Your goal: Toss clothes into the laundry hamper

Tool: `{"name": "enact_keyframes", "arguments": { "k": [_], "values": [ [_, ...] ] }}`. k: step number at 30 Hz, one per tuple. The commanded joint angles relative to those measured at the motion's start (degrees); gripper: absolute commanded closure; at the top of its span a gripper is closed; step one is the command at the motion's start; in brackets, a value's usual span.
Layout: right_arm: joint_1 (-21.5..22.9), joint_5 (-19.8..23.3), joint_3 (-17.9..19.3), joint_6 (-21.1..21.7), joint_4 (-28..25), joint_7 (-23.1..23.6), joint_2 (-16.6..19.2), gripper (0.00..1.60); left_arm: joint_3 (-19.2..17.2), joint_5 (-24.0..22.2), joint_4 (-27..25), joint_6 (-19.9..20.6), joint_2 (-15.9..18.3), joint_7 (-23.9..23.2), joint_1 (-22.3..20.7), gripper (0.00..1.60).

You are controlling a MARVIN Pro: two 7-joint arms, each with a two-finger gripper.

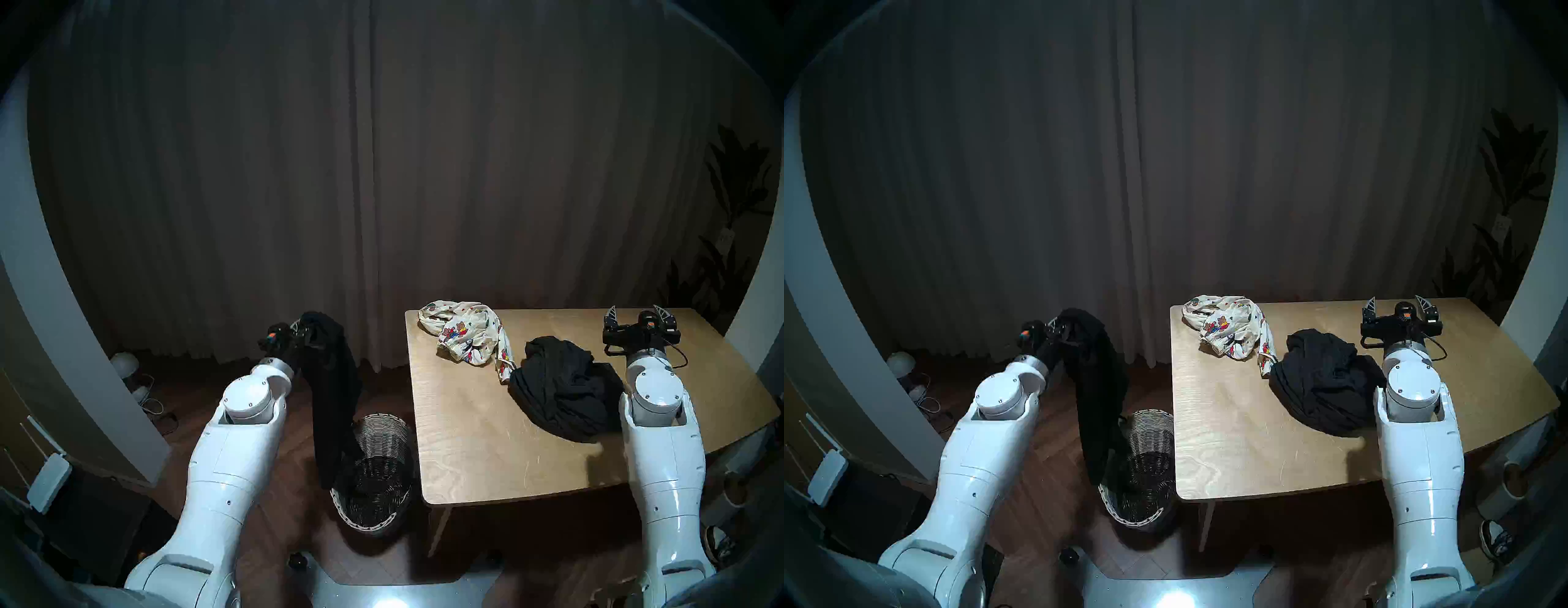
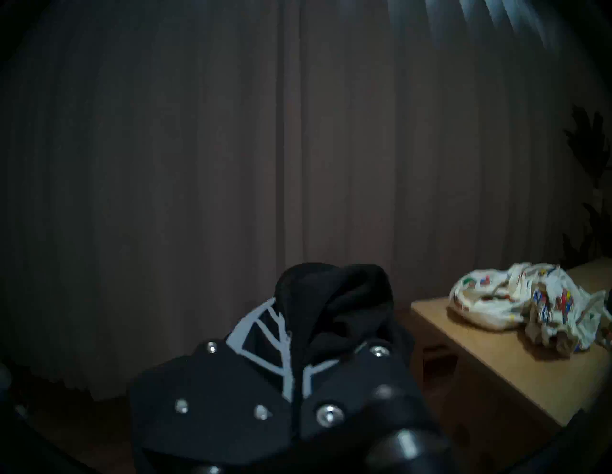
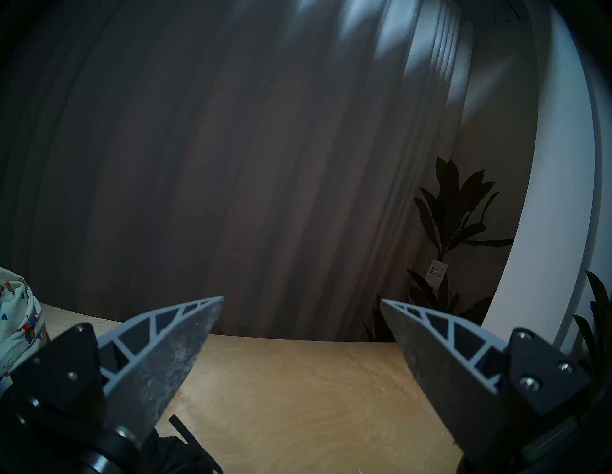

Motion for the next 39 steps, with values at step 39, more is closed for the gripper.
{"name": "enact_keyframes", "arguments": {
  "k": [39],
  "values": [
    [0.3,0.5,0.0,-0.7,-1.5,0.1,0.5,0.0,7.8,1.9,-8.4,1.4,-3.4,-0.7,5.3,1.6]
  ]
}}
